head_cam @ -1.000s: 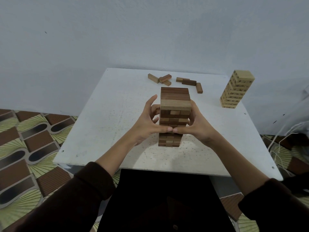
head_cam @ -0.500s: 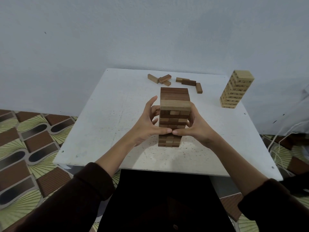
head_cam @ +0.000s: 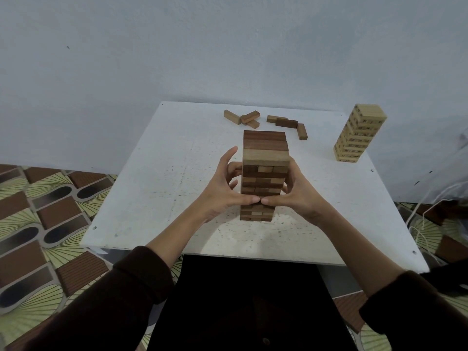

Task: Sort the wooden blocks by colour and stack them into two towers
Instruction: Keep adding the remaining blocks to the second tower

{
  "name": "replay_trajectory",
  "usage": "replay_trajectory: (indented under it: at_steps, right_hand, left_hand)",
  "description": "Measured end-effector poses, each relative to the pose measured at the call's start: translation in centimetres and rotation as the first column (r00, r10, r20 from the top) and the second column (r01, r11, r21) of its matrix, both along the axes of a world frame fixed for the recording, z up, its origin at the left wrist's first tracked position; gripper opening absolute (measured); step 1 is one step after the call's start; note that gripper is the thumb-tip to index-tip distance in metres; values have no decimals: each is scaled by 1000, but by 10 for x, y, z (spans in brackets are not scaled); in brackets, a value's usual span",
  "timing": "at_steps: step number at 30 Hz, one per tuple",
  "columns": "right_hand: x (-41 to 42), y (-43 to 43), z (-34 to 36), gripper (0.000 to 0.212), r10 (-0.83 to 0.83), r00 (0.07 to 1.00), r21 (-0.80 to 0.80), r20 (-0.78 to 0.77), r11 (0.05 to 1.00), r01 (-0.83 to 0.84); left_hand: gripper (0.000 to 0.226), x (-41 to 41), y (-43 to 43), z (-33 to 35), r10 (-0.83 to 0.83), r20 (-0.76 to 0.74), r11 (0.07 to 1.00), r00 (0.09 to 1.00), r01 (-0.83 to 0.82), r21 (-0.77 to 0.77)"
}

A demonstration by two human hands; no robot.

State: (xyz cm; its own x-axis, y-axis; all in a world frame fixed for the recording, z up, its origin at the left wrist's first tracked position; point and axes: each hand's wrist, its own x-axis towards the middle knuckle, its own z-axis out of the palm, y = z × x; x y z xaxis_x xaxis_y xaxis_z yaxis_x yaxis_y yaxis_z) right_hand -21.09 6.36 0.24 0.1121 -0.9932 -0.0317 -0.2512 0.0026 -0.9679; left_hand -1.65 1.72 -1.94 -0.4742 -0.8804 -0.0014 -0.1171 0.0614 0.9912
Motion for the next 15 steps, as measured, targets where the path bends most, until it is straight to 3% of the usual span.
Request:
replay_trajectory:
  at_steps: [15]
  right_hand:
    - [1, 1, -5, 90, 15, 1000, 15, -3, 1000, -15]
  left_hand:
    - [116, 0, 0, -4, -38, -19, 999, 999, 38, -20]
